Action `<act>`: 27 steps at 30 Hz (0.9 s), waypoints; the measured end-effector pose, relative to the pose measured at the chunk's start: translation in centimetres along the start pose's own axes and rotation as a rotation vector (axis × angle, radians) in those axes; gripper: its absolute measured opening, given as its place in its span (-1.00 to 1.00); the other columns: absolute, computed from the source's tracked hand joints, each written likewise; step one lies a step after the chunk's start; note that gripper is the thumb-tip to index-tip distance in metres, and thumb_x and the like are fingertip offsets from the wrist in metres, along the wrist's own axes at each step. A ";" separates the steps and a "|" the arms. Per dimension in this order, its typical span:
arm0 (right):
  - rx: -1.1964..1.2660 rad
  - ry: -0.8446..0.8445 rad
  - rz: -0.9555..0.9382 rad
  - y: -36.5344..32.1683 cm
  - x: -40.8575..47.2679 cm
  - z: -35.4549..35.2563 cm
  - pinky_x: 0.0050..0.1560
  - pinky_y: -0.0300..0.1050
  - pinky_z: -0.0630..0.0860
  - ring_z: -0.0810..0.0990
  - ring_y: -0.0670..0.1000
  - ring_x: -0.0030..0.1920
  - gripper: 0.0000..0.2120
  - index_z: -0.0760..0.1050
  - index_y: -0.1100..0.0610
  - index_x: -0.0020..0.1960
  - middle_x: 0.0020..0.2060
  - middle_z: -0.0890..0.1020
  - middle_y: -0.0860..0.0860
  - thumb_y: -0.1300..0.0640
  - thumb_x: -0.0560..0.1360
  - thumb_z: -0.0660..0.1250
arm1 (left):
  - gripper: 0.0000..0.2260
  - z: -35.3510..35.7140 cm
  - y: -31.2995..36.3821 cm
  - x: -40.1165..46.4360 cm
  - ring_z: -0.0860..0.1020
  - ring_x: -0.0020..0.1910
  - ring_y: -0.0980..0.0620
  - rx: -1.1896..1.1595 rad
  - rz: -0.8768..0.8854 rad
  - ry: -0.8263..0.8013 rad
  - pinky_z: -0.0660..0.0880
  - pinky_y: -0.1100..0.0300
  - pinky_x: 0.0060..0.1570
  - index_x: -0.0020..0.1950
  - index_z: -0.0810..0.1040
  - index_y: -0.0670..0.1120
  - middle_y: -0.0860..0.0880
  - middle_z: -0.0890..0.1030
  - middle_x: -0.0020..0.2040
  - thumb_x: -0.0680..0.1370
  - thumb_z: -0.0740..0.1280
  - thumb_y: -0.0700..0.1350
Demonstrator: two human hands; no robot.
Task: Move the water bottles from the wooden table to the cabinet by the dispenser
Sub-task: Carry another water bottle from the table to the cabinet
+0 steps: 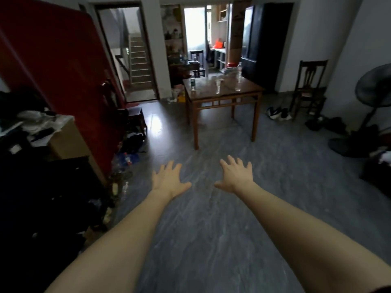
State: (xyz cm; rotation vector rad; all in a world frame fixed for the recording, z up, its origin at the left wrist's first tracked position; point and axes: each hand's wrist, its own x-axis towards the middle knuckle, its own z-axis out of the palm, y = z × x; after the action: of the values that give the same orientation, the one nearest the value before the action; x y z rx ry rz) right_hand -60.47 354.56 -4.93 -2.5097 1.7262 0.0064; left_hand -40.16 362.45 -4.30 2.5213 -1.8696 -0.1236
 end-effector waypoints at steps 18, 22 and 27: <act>0.072 -0.095 0.248 10.0 11.0 0.6 0.47 0.35 0.07 0.10 0.19 0.54 -0.16 0.10 -0.03 0.57 0.59 0.07 0.04 -0.32 0.42 0.33 | -0.29 1.4 8.5 15.8 0.24 0.55 -0.16 0.032 0.211 -0.045 0.18 -0.19 0.51 0.61 0.21 0.09 -0.03 0.19 0.62 0.53 0.33 0.28; 0.076 -0.049 0.236 10.2 17.6 -1.0 0.48 0.35 0.06 0.10 0.19 0.54 -0.16 0.09 -0.03 0.57 0.59 0.07 0.03 -0.31 0.43 0.33 | -0.32 -0.6 8.7 22.7 0.27 0.53 -0.17 0.000 0.217 -0.002 0.23 -0.18 0.49 0.59 0.24 0.07 -0.04 0.21 0.61 0.53 0.31 0.28; 0.061 -0.065 0.283 10.9 24.0 -1.7 0.48 0.33 0.06 0.09 0.18 0.54 -0.16 0.08 -0.05 0.57 0.59 0.06 0.02 -0.33 0.43 0.31 | -0.31 -1.5 9.4 30.2 0.26 0.53 -0.16 0.007 0.234 -0.036 0.25 -0.16 0.48 0.60 0.23 0.05 -0.04 0.21 0.61 0.55 0.30 0.28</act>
State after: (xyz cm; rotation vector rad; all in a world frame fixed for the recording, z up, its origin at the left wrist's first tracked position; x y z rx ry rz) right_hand -62.07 328.21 -5.48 -2.1781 2.0049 0.0538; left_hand -40.32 330.83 -4.23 2.2957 -2.1640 -0.1619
